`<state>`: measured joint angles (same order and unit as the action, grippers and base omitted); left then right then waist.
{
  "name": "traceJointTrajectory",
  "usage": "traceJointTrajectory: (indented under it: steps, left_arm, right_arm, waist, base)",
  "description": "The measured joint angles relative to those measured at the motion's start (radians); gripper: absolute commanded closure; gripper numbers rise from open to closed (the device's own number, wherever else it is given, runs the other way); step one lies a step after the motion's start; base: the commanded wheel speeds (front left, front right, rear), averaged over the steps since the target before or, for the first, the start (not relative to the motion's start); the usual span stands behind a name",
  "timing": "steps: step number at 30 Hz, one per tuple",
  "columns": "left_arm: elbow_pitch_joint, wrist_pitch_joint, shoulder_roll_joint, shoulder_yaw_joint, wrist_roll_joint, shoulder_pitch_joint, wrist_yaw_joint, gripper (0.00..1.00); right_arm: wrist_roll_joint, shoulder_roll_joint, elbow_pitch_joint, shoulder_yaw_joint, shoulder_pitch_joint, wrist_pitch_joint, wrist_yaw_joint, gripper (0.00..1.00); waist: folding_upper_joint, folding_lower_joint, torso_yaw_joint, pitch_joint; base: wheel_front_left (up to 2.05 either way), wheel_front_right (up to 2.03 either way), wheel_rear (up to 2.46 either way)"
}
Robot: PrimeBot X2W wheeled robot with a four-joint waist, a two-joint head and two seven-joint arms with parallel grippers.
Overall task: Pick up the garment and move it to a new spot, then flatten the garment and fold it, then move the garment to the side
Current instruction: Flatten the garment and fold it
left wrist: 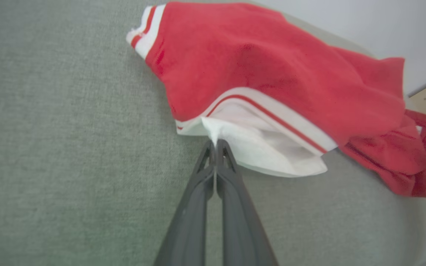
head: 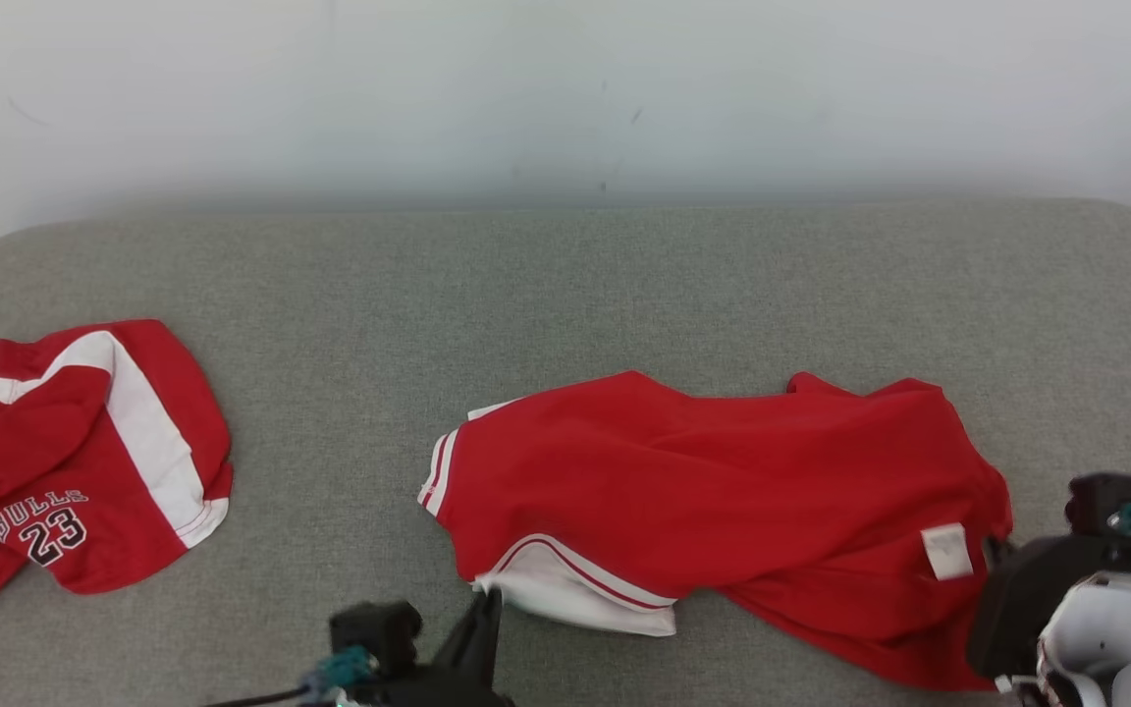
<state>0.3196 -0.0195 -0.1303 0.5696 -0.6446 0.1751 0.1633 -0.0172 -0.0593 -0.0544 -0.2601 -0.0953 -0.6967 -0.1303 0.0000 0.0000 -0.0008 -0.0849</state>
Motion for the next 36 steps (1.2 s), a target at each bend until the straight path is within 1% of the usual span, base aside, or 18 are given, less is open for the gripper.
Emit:
traceJointTrajectory:
  steps: [3,7,9,11,12,16,18,20,22,23,24,26,30,31,33,34,35,36]
  left_arm:
    - [-0.061,0.082,0.022,-0.064,-0.067,0.013,-0.043,1.00]
    - [-0.160,0.160,0.044,-0.185,-0.187,0.042,-0.066,1.00]
    - [-0.211,0.168,0.051,-0.232,-0.245,0.066,-0.084,1.00]
    - [-0.257,0.150,0.052,-0.263,-0.298,0.094,-0.101,1.00]
    - [-0.276,0.136,0.049,-0.284,-0.323,0.108,-0.102,1.00]
    - [-0.337,0.053,0.012,-0.345,-0.409,0.197,-0.103,1.00]
    - [-0.365,0.002,0.000,-0.374,-0.466,0.259,-0.114,1.00]
    - [-0.371,-0.040,-0.023,-0.409,-0.498,0.334,-0.105,1.00]
    - [-0.370,-0.067,-0.057,-0.447,-0.521,0.406,-0.085,1.00]
    - [-0.369,-0.076,-0.062,-0.463,-0.530,0.435,-0.070,1.00]
    - [-0.363,-0.087,-0.069,-0.486,-0.540,0.485,-0.055,1.00]
    - [-0.353,-0.089,-0.073,-0.504,-0.548,0.528,-0.041,1.00]
    - [-0.325,-0.107,-0.078,-0.512,-0.565,0.584,-0.021,1.00]
    - [-0.317,-0.114,-0.078,-0.508,-0.564,0.598,-0.007,1.00]
    - [-0.299,-0.125,-0.087,-0.485,-0.537,0.628,0.009,1.00]
    - [-0.299,-0.125,-0.087,-0.485,-0.537,0.628,0.009,1.00]
    - [-0.291,-0.127,-0.088,-0.479,-0.526,0.648,0.027,1.00]
    - [-0.282,-0.132,-0.091,-0.468,-0.515,0.671,0.032,1.00]
  right_arm:
    - [-0.120,0.004,0.031,-0.010,-0.034,0.059,0.000,1.00]
    - [-0.179,0.001,0.076,-0.043,-0.055,0.108,0.000,1.00]
    - [-0.221,-0.001,0.108,-0.047,-0.068,0.130,0.000,1.00]
    - [-0.278,-0.002,0.139,-0.038,-0.082,0.151,0.000,1.00]
    - [-0.303,-0.002,0.149,-0.031,-0.091,0.162,0.000,1.00]
    - [-0.388,-0.019,0.193,0.005,-0.146,0.188,0.000,1.00]
    - [-0.424,-0.026,0.209,0.030,-0.195,0.206,0.000,1.00]
    - [-0.455,-0.043,0.224,0.061,-0.248,0.226,0.000,1.00]
    - [-0.477,-0.066,0.223,0.091,-0.294,0.238,0.000,1.00]
    - [-0.480,-0.072,0.220,0.097,-0.314,0.248,0.000,1.00]
    - [-0.488,-0.092,0.209,0.109,-0.346,0.260,0.000,1.00]
    - [-0.486,-0.119,0.195,0.113,-0.372,0.267,0.000,1.00]
    - [-0.499,-0.138,0.148,0.120,-0.414,0.248,0.000,1.00]
    - [-0.509,-0.135,0.133,0.124,-0.427,0.237,0.000,1.00]
    - [-0.513,-0.134,0.103,0.146,-0.462,0.217,0.000,1.00]
    - [-0.513,-0.134,0.103,0.146,-0.462,0.217,0.000,1.00]
    - [-0.510,-0.132,0.086,0.158,-0.489,0.210,0.000,1.00]
    - [-0.501,-0.128,0.064,0.168,-0.519,0.208,0.000,1.00]
  waist:
    - [0.0000,0.0000,0.001,0.009]
    - [0.0000,0.0000,0.002,0.027]
    - [0.0000,0.0000,0.002,0.037]
    - [0.0000,-0.0001,0.001,0.049]
    - [0.0000,0.0000,-0.001,0.054]
    - [0.0000,-0.0001,-0.014,0.075]
    - [0.0000,-0.0002,-0.026,0.082]
    - [0.0000,-0.0001,-0.039,0.086]
    - [0.0000,-0.0002,-0.053,0.089]
    - [0.0000,-0.0001,-0.060,0.090]
    - [0.0000,-0.0001,-0.074,0.093]
    - [0.0000,-0.0001,-0.086,0.095]
    - [0.0000,-0.0002,-0.105,0.090]
    - [0.0000,-0.0001,-0.109,0.085]
    - [0.0000,-0.0001,-0.115,0.069]
    - [0.0000,-0.0001,-0.115,0.069]
    - [0.0000,-0.0001,-0.119,0.058]
    - [0.0000,-0.0001,-0.122,0.046]
  base:
    - [0.00,0.00,0.00]
    - [0.00,0.00,0.00]
    - [0.00,0.00,0.00]
    - [0.00,0.00,0.00]
    - [0.00,0.00,0.00]
    - [0.00,0.00,0.00]
    - [0.00,0.00,0.00]
    - [0.00,0.00,0.00]
    - [0.00,0.00,0.00]
    - [0.00,0.00,0.00]
    - [0.00,0.00,0.00]
    - [0.00,0.00,0.00]
    - [0.00,0.00,0.00]
    - [0.00,0.00,0.00]
    - [0.00,0.00,0.00]
    - [0.00,0.00,0.00]
    - [0.00,0.00,0.00]
    - [0.00,0.00,0.00]
